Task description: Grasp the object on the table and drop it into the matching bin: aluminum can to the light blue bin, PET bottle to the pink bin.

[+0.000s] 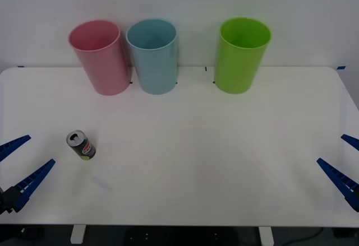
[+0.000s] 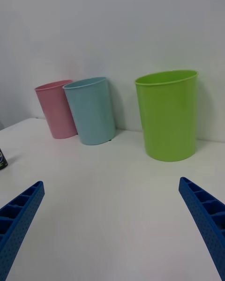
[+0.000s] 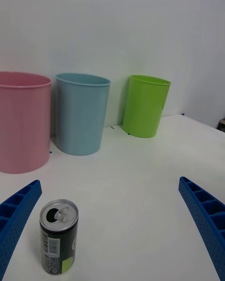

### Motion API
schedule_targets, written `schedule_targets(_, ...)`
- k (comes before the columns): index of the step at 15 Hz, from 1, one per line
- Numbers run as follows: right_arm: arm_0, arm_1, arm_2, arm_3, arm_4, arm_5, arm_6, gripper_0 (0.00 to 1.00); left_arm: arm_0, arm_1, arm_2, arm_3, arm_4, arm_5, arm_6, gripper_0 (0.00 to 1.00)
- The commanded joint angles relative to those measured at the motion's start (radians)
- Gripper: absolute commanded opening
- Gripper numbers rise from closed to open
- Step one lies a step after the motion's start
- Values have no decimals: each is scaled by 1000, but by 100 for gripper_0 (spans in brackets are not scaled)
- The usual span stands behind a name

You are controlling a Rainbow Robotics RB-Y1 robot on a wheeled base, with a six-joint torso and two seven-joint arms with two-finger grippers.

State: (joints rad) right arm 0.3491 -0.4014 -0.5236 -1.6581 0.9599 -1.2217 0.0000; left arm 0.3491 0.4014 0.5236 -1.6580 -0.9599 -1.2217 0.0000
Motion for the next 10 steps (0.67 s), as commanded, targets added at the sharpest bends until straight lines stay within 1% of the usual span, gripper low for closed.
schedule_targets(1,0,0,0,0,0,0,0,100,0,0,0,0,0,0,0,100)
schedule_targets(3,0,0,0,0,0,0,0,100,13,-16,3,17,-19,1,-2,100)
schedule_targets(10,0,0,0,0,0,0,0,100,19,-13,-2,12,-25,5,-3,100)
